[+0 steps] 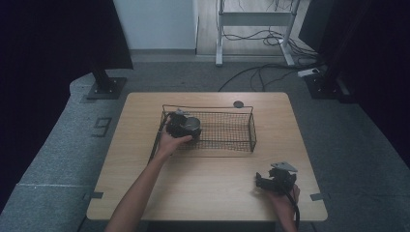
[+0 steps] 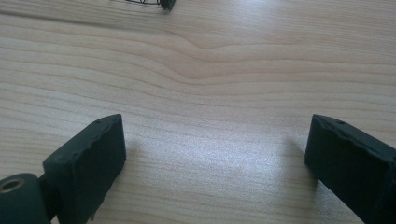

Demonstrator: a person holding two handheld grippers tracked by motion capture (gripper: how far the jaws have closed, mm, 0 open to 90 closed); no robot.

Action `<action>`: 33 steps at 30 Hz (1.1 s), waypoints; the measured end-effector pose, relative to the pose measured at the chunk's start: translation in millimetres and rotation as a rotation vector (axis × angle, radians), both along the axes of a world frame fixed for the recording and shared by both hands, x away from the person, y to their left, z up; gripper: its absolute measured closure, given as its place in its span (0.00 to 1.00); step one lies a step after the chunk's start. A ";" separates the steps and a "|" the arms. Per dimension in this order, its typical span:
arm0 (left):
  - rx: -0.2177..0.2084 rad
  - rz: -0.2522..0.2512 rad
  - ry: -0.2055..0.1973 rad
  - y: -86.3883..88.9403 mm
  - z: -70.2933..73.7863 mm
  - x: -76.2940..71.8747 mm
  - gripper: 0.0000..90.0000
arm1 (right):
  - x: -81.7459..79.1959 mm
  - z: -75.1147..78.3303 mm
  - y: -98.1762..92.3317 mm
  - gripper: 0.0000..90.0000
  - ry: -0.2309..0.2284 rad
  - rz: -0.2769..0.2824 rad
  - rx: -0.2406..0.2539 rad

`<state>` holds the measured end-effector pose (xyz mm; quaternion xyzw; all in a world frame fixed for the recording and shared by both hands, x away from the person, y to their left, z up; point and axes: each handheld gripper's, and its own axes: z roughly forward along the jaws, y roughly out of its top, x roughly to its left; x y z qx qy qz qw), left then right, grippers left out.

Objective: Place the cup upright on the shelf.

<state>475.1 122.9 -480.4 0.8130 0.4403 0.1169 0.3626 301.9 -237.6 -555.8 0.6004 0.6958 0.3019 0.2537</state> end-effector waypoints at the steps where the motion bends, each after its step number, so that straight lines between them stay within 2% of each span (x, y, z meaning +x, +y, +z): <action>1: 0.001 -0.002 0.004 -0.3 -0.6 0.2 0.20 | 0.0 0.0 0.0 0.06 0.000 0.000 0.000; 13: 0.017 -0.006 0.041 -1.1 -6.6 3.0 0.20 | 0.0 0.0 0.0 0.06 0.000 0.000 0.000; 23: 0.036 -0.002 0.045 -3.4 -7.9 2.5 0.20 | -0.1 0.1 0.0 0.06 -0.001 0.001 0.000; 25: 0.061 -0.006 0.041 -4.8 -8.9 1.8 0.20 | -0.1 0.1 0.0 0.06 -0.001 0.001 0.000; 30: 0.070 -0.009 0.052 -5.2 -11.9 2.1 0.20 | -0.1 0.1 0.0 0.06 -0.001 0.001 0.000; 33: 0.058 -0.004 0.057 -3.6 -13.7 2.4 0.20 | 0.0 0.1 -0.1 0.06 -0.001 0.001 0.000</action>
